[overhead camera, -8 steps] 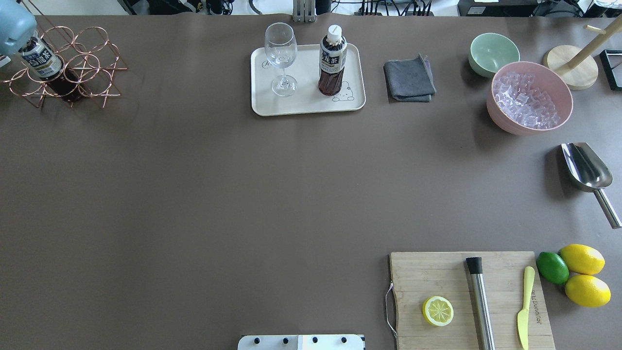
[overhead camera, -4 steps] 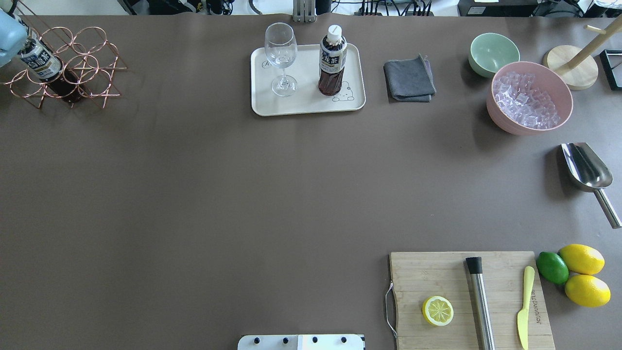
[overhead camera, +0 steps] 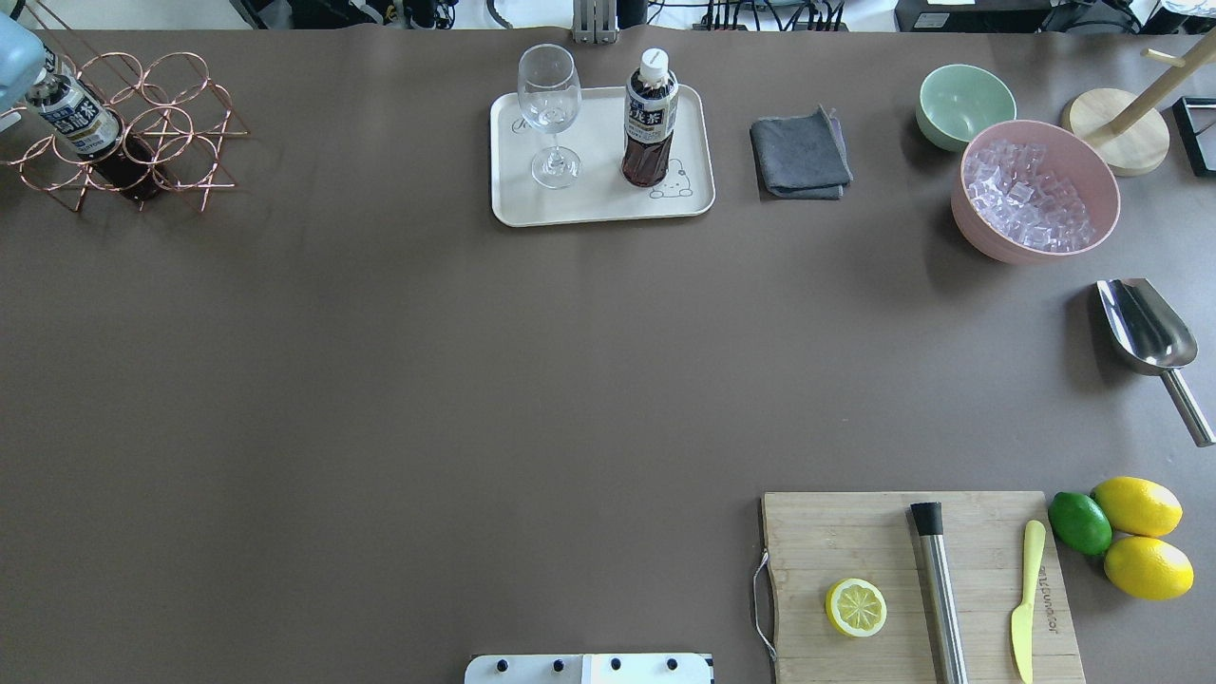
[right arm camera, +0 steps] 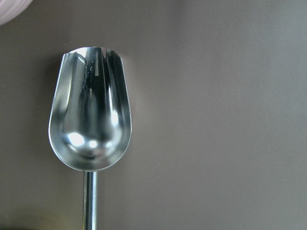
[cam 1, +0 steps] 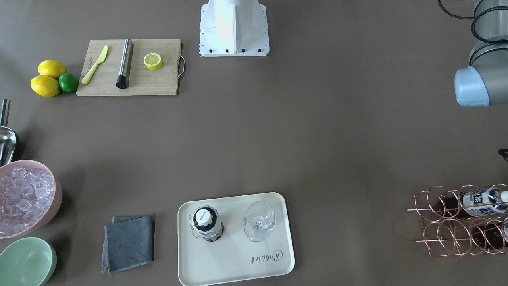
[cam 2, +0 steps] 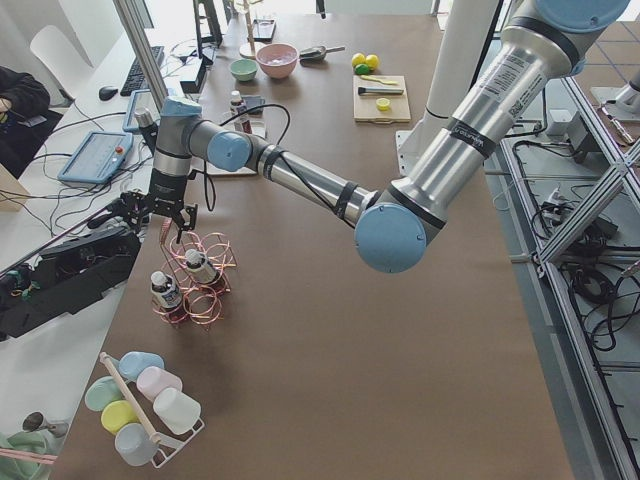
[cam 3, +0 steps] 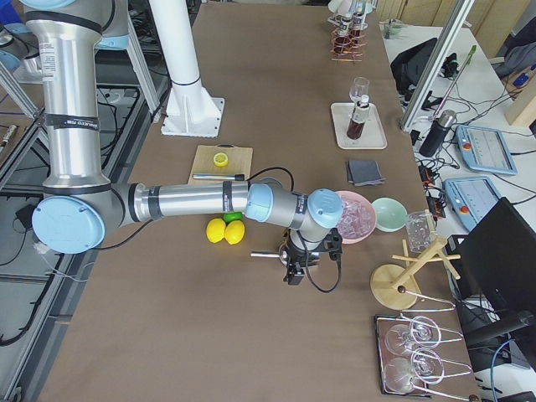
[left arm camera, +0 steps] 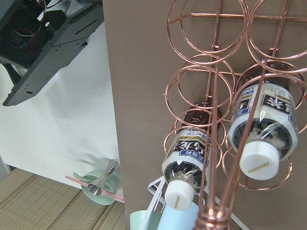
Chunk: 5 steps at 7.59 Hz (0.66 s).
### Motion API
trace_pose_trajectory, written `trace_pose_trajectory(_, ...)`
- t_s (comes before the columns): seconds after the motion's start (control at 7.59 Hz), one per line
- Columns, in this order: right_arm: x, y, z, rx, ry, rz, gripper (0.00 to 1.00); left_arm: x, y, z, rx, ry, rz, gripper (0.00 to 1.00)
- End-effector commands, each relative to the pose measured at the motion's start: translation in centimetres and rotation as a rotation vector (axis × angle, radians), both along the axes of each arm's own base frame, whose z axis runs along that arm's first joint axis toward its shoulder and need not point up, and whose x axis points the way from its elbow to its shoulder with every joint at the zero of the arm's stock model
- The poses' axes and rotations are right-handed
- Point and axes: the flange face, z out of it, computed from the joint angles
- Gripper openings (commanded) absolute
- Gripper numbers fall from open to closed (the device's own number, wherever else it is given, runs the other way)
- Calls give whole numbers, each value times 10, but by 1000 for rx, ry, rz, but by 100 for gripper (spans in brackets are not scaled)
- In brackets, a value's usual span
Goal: Take tea from basket to plate
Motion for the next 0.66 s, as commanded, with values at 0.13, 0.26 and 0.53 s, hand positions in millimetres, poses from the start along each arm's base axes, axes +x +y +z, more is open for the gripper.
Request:
trace_pose_trajectory(0.13, -17, -35, -5, 15, -9, -5, 100, 1, -3, -14, -27, 25, 11, 98)
trace_pose_trajectory(0.26, -22, -39, -8, 25, -3, -17, 100, 0, -1, -15, -51, 51, 24, 98)
trace_pose_trajectory(0.53, -23, -41, -8, 66, 22, -27, 100, -30, 1, -25, -92, 113, 4, 98)
